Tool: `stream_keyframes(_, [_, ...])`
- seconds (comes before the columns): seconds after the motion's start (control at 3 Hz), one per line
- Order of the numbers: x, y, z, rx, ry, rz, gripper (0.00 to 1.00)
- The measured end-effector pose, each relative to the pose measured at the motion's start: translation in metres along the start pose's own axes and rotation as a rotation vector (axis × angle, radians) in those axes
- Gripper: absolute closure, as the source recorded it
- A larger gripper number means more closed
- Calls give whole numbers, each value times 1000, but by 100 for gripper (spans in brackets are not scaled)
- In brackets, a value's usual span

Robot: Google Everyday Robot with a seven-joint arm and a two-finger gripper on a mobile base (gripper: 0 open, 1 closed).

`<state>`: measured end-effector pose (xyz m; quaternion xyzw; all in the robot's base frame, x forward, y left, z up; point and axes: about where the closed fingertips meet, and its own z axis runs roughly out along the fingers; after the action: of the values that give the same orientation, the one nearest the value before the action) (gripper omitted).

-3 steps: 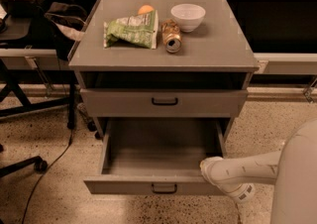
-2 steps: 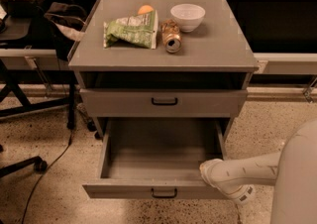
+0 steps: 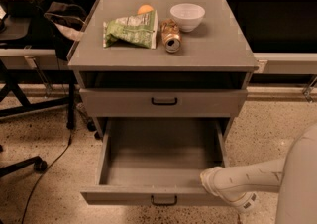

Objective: Open middle drawer

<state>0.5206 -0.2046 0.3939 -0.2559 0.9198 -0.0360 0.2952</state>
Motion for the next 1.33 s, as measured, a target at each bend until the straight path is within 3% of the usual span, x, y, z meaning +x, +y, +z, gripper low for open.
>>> stream_keyframes(0.33, [36, 14, -14, -38, 47, 37, 100])
stream_keyframes(0.67, [36, 13, -16, -38, 47, 38, 83])
stream_keyframes(1.0, [71, 19, -39, -61, 81, 74, 52])
stream_keyframes(1.33, [71, 19, -40, -61, 81, 74, 29])
